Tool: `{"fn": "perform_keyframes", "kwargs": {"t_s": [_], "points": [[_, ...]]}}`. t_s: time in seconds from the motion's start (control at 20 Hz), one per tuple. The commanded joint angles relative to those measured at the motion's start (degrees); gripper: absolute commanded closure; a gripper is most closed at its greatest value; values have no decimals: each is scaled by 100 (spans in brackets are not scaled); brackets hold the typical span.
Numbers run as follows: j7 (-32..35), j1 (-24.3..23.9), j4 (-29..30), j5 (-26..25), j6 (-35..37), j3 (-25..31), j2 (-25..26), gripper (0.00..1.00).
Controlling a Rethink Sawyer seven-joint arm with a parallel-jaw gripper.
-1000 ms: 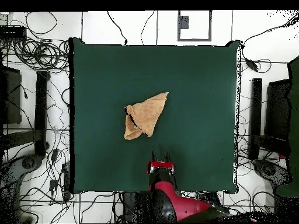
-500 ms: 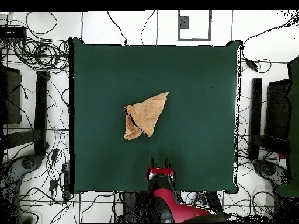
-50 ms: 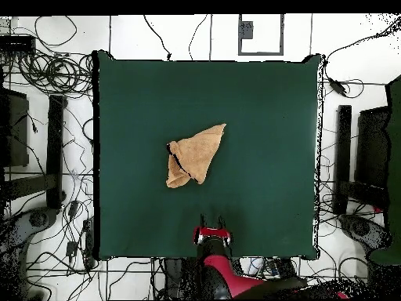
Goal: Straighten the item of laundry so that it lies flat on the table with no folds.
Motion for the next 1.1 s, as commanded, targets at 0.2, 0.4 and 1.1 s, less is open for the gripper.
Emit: {"fn": "perform_keyframes", "kwargs": {"t_s": [0.2,0.4,1.1], "points": [[1249,35,-1025,196,-267,337,564,0],[1183,-30,-1293,110,-238,408,759,0],[1247,35,-909,214,-508,225,578,0]]}}
